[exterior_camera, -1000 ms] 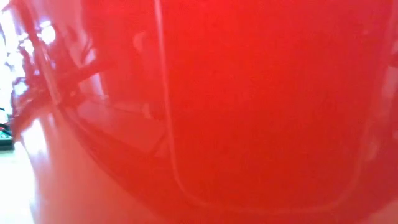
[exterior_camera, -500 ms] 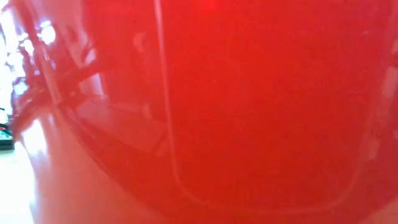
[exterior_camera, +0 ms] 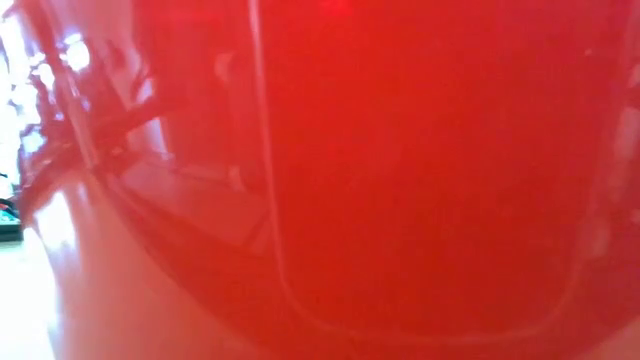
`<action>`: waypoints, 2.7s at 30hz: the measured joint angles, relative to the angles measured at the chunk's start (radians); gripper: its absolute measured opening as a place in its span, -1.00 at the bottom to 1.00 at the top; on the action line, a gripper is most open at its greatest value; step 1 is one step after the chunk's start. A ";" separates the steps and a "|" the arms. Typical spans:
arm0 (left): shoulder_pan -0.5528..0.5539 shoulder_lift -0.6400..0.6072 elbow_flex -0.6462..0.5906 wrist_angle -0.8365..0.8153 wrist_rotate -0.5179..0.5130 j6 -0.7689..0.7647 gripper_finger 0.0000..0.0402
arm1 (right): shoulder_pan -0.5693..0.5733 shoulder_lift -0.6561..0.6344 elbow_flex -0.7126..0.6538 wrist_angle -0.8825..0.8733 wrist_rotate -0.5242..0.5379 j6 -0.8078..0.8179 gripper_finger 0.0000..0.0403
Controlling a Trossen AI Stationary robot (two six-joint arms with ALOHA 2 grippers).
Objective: Pick & Place Mini bowls
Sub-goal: Stack the red bowl on the red bowl on the shelf
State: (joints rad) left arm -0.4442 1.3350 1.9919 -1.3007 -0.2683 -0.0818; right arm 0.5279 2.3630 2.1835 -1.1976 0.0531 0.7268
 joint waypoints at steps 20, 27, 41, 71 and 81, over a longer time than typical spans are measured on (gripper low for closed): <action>0.000 0.001 0.000 -0.001 0.000 0.002 -1.00 | -0.028 0.013 -0.119 0.124 -0.006 -0.001 -0.39; 0.000 0.001 0.000 -0.001 -0.010 0.021 -1.00 | -0.033 0.014 -0.131 0.141 -0.027 0.000 -0.55; 0.000 0.000 0.000 -0.001 -0.015 0.048 -1.00 | -0.060 -0.038 -0.123 0.068 -0.058 0.020 -0.96; 0.000 0.000 0.000 -0.008 -0.047 0.060 -1.00 | -0.178 -0.705 -0.120 -0.373 0.247 0.319 -0.96; 0.000 0.001 0.000 -0.009 -0.047 0.049 -1.00 | -0.404 -0.733 -0.140 -0.374 0.197 0.124 -0.96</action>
State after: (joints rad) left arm -0.4438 1.3357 1.9915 -1.3094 -0.3157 -0.0324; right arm 0.1237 1.6298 2.0430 -1.5711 0.2502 0.8509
